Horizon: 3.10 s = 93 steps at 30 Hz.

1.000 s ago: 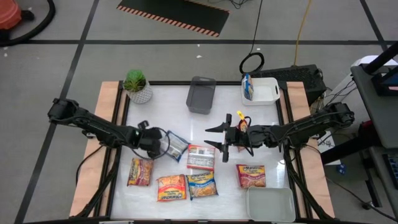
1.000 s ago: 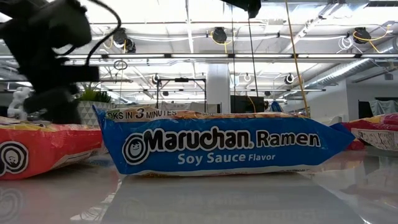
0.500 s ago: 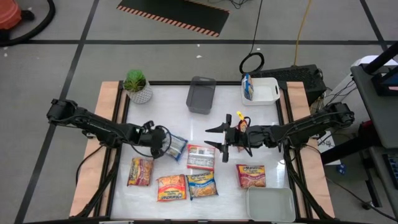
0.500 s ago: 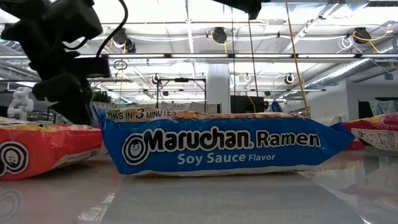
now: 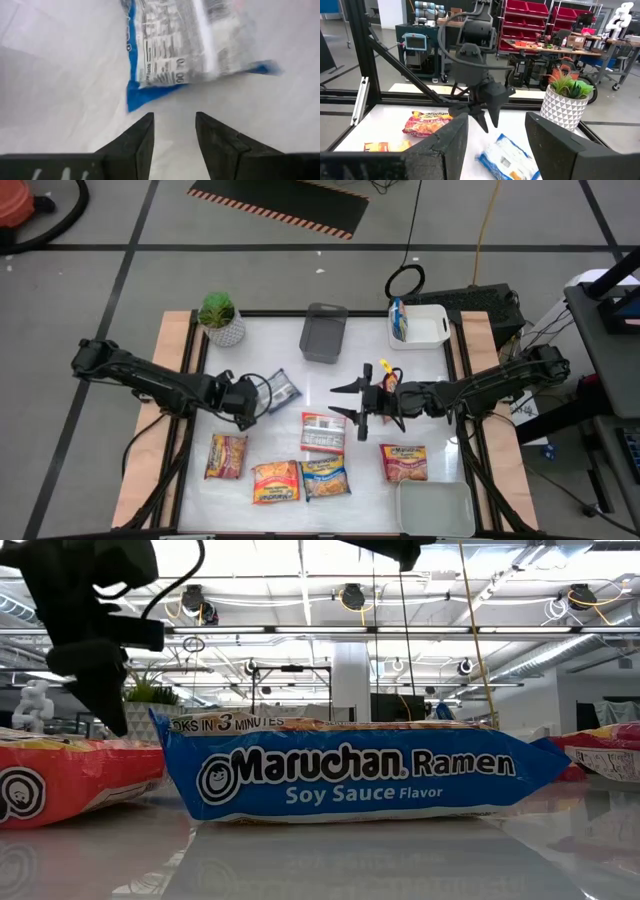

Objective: Sort Maruchan noodles
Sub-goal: Put the top blue noodle pack into the white bin

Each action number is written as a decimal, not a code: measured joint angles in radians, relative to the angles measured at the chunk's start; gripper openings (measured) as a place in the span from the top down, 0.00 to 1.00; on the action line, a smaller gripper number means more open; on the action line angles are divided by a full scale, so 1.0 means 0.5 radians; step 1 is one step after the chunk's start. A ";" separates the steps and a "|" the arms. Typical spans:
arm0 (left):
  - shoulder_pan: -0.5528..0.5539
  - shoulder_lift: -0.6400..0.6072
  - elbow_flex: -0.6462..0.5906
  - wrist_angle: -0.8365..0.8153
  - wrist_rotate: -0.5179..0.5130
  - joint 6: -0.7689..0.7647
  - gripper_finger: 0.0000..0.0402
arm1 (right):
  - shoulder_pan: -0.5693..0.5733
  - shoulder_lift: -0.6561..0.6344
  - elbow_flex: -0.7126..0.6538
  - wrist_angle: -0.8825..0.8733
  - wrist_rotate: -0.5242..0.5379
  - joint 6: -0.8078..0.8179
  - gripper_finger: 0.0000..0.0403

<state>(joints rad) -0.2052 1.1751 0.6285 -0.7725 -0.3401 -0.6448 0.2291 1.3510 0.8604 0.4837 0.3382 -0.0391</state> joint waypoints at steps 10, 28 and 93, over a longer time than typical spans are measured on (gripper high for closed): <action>-0.077 -0.010 0.003 0.095 -0.006 -0.084 0.63 | -0.001 0.000 0.000 -0.004 -0.001 0.016 0.52; 0.227 -0.019 -0.493 0.490 -0.065 0.256 0.63 | -0.001 0.000 0.000 -0.005 -0.001 0.003 0.52; 0.119 0.167 -0.426 1.137 0.132 -0.355 0.42 | 0.000 0.000 -0.001 -0.095 -0.005 0.032 0.52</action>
<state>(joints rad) -0.1457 1.2586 0.4152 -0.2038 -0.2742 -0.8222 0.2290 1.3510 0.8600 0.4362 0.3355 -0.0231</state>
